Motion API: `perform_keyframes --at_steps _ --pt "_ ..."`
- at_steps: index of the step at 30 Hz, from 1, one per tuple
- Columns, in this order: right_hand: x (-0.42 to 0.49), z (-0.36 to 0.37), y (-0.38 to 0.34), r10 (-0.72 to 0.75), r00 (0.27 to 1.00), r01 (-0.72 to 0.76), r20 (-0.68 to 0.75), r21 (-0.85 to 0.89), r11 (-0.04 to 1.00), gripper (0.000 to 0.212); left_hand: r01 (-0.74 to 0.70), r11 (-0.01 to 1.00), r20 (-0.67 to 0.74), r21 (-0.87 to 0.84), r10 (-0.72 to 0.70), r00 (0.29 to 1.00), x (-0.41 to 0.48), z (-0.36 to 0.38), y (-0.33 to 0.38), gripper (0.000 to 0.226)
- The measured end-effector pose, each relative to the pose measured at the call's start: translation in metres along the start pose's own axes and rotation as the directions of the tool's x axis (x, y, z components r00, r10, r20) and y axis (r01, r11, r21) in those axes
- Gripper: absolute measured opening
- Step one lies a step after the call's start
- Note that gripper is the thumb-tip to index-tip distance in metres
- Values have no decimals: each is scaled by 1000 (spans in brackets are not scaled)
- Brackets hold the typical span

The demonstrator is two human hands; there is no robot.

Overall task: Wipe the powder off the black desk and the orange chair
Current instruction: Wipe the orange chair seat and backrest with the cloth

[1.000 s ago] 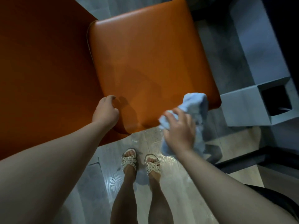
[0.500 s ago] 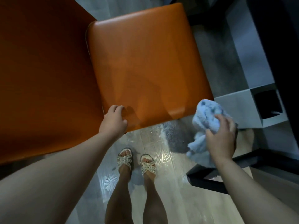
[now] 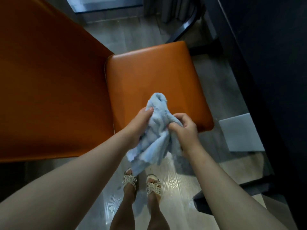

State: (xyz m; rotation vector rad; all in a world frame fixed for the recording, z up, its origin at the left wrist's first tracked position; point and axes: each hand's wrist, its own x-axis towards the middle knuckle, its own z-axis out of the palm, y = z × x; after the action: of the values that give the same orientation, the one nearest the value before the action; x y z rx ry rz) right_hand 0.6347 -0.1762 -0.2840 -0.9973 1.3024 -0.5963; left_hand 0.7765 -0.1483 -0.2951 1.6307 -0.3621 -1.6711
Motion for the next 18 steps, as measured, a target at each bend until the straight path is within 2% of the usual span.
perform_keyframes --at_steps 1,3,5,6,8,10,13,14,18 --pt "0 6 -2 5 998 -7 62 28 1000 23 74 985 22 -155 -72 997 -2 0 7 40" --pt "-4 16 -8 31 984 -40 177 48 998 50 141 949 19 -281 -141 990 -7 -2 22 43" --pt "-6 27 -13 38 964 -57 262 65 996 79 97 963 -46 -251 -112 993 -9 -4 35 42" --pt "-6 34 -18 19 961 -38 274 66 997 86 63 975 -87 -215 -83 993 -12 -6 44 39" --pt "-4 44 -30 -51 973 34 225 77 996 79 35 985 -102 -171 -53 993 -16 -11 61 39" --pt "4 55 -46 -121 984 113 127 69 991 61 -2 999 -121 -50 -4 993 -18 -23 79 39" --pt "23 75 -65 -113 993 114 18 -36 993 54 -54 975 -204 215 99 974 -20 -52 102 21" --pt "30 82 -70 -103 994 101 -23 -91 991 52 -58 950 -213 306 128 969 -19 -64 109 19" --pt "62 115 -86 -78 983 9 -167 -376 927 61 38 784 -274 619 171 946 3 -116 131 38"
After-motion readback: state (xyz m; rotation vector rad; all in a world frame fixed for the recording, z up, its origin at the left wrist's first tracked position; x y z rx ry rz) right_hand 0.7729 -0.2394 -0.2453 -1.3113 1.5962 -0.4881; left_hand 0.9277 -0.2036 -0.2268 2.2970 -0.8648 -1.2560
